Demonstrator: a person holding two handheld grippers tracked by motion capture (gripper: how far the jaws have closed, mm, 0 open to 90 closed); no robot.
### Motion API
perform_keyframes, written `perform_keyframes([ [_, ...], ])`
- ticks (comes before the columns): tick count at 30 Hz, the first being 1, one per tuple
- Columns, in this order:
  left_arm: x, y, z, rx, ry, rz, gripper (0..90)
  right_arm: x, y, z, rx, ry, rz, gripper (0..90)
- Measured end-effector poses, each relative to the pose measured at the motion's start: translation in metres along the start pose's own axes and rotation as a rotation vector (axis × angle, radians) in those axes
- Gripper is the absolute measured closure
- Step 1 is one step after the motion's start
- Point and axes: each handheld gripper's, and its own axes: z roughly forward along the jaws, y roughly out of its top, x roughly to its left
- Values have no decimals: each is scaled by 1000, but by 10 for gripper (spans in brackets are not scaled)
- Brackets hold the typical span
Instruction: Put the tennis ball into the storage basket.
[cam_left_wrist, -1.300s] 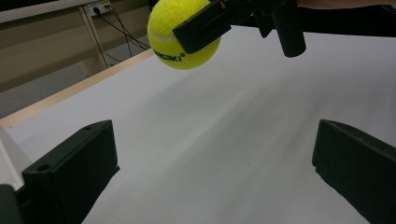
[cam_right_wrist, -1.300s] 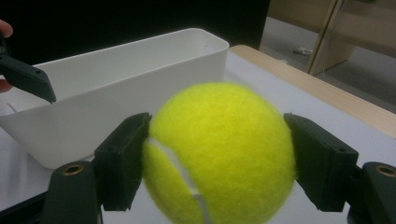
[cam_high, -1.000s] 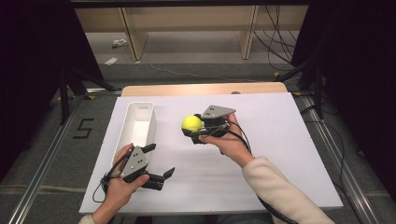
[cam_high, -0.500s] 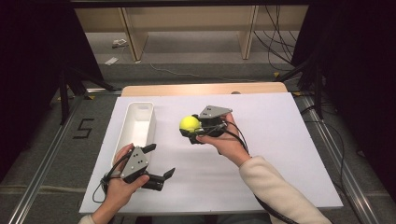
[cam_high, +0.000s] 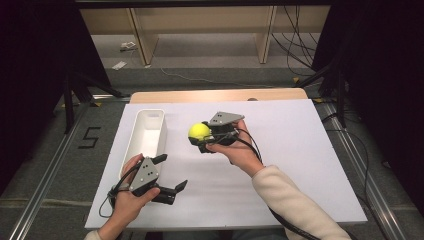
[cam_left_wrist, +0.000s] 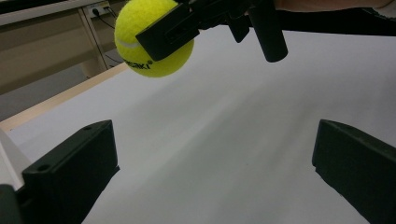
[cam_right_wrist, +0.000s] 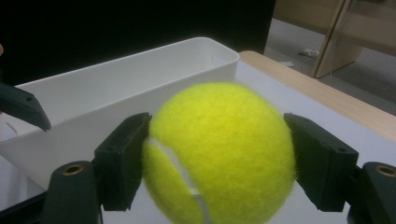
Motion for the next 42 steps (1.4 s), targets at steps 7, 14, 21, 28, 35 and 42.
perform_keyframes([
  [7, 0, 0, 0, -1, -1, 0, 0, 0, 1, 2, -1, -5, 8, 266],
  [14, -1, 0, 0, 1, 0, 2, 0, 1, 3, 5, 2, -3, 4, 266],
  [21, 0, 0, 0, 2, 0, 1, 0, 2, 5, 9, 8, 3, 7, 266],
  [28, -1, 0, 0, 0, -1, 1, 0, 2, 4, 11, 6, 2, 10, 267],
  [35, -1, 0, 0, 1, -3, 3, 0, 2, 3, 12, 8, 2, 14, 266],
  [42, -1, 1, 1, 0, -3, 3, 0, 2, 6, 15, 13, 5, 15, 267],
])
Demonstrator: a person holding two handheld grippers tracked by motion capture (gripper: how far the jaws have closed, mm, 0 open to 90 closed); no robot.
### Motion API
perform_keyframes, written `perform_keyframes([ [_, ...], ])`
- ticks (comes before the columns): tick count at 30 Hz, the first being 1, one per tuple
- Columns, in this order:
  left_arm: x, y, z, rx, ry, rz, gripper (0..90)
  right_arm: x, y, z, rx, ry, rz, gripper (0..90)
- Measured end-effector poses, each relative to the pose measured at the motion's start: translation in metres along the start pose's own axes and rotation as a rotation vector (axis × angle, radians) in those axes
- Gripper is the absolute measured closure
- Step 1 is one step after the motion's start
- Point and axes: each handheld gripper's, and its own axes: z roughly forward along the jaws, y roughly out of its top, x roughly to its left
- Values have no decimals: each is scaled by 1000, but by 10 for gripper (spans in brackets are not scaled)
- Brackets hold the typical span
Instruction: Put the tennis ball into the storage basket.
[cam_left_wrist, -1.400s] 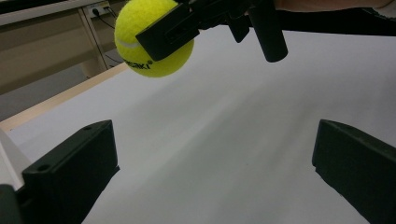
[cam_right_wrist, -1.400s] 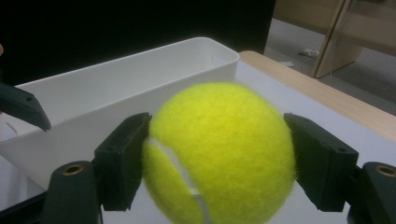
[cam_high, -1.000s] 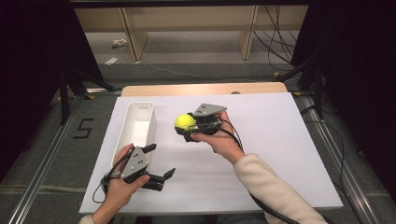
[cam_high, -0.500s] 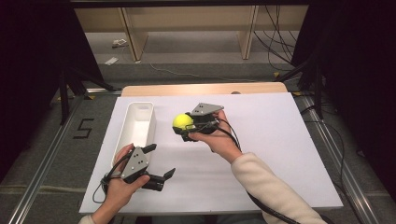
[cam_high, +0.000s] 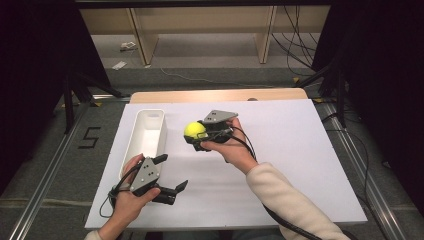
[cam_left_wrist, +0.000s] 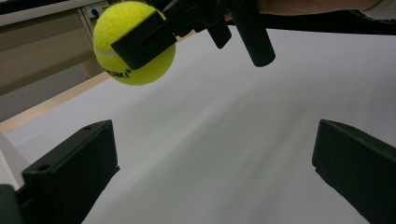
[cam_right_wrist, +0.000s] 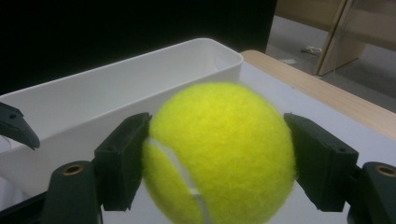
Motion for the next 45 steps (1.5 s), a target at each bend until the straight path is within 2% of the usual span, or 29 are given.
perform_keyframes([
  [6, 0, 0, 0, -1, 0, 1, 0, 1, 3, 2, -3, 0, -4, 266],
  [8, -1, 0, -1, 4, -7, -15, 0, 2, 4, 2, -4, 1, -2, 266],
  [23, 0, 0, -1, -1, 6, 3, 0, 4, 9, 8, -1, 10, -12, 267],
  [45, 0, 0, -1, -1, -1, 5, 0, 7, 16, 15, -3, 23, -15, 267],
])
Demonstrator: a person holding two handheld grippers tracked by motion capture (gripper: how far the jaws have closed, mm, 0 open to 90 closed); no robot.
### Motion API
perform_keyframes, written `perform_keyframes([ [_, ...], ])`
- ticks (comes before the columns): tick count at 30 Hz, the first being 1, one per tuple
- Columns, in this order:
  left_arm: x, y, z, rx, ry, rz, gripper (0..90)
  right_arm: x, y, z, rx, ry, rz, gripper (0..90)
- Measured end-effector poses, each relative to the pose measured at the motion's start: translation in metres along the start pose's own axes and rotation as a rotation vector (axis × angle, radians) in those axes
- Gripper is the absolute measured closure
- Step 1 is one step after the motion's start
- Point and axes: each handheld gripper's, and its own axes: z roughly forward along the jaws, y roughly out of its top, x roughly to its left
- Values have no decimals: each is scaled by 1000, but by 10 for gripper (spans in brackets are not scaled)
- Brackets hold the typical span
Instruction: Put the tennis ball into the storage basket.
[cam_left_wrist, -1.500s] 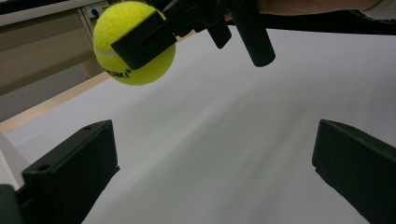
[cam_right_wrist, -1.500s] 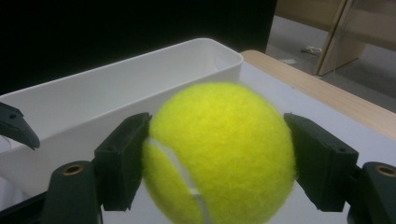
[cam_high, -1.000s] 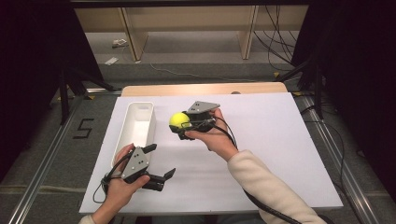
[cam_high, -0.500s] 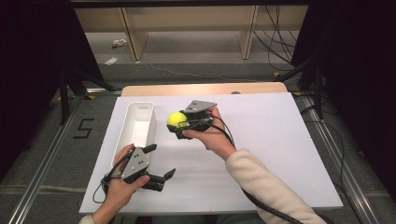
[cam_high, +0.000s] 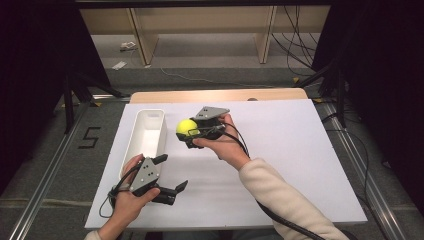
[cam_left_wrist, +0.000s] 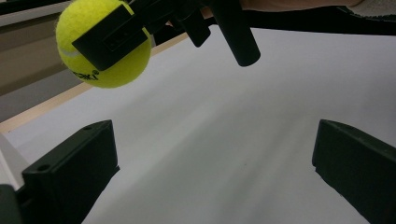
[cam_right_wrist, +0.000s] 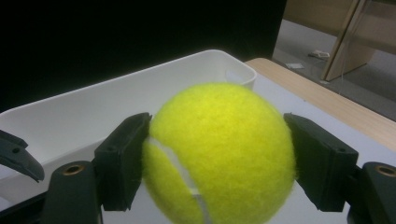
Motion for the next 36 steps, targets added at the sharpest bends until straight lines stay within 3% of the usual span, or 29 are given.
perform_keyframes([
  [36, -1, 0, 0, -1, -3, 1, 0, 6, 11, 12, 4, 20, -14, 267],
])
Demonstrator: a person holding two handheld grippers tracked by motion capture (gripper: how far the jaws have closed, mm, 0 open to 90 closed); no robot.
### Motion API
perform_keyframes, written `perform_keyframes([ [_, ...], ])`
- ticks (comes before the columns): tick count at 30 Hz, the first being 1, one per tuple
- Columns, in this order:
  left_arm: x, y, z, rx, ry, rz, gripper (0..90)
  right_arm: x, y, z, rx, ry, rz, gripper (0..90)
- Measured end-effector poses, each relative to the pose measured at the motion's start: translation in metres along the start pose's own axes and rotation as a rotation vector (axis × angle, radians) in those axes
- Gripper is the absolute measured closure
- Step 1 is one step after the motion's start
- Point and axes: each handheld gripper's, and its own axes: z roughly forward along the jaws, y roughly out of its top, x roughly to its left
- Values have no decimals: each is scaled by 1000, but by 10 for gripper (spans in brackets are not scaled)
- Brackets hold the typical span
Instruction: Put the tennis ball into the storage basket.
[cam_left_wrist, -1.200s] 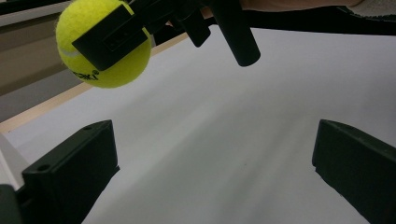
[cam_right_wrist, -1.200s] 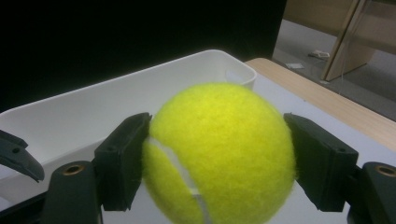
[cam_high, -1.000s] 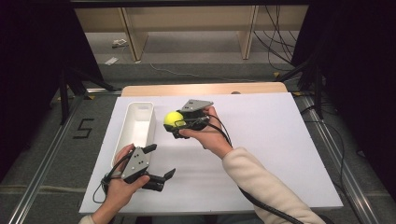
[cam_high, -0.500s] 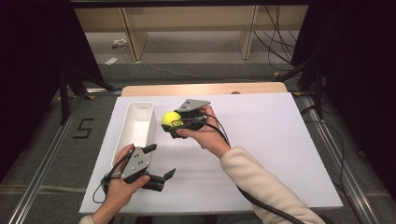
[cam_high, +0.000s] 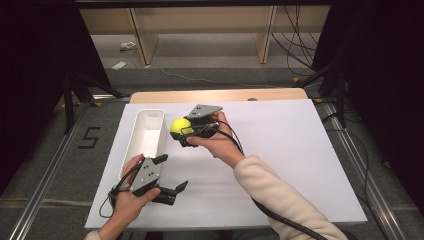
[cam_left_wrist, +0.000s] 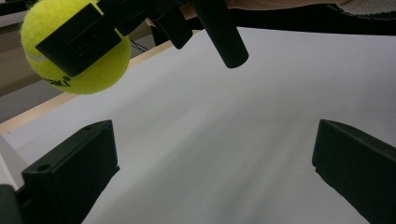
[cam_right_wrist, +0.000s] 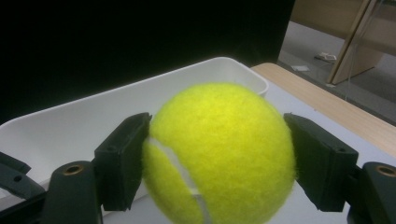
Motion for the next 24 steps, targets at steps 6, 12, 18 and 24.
perform_keyframes([
  [6, -1, 0, 0, 2, -2, 3, 0, 2, 2, 3, 4, 9, -10, 267],
  [12, 0, 0, 0, 4, -5, 6, 0, 4, 6, 5, 6, 13, -12, 267],
  [18, 0, 0, -1, -3, -5, -2, 0, 6, 6, 11, 3, 17, -10, 267],
  [24, -1, 0, 0, -2, -6, 1, 0, 7, 6, 14, 8, 22, -9, 267],
])
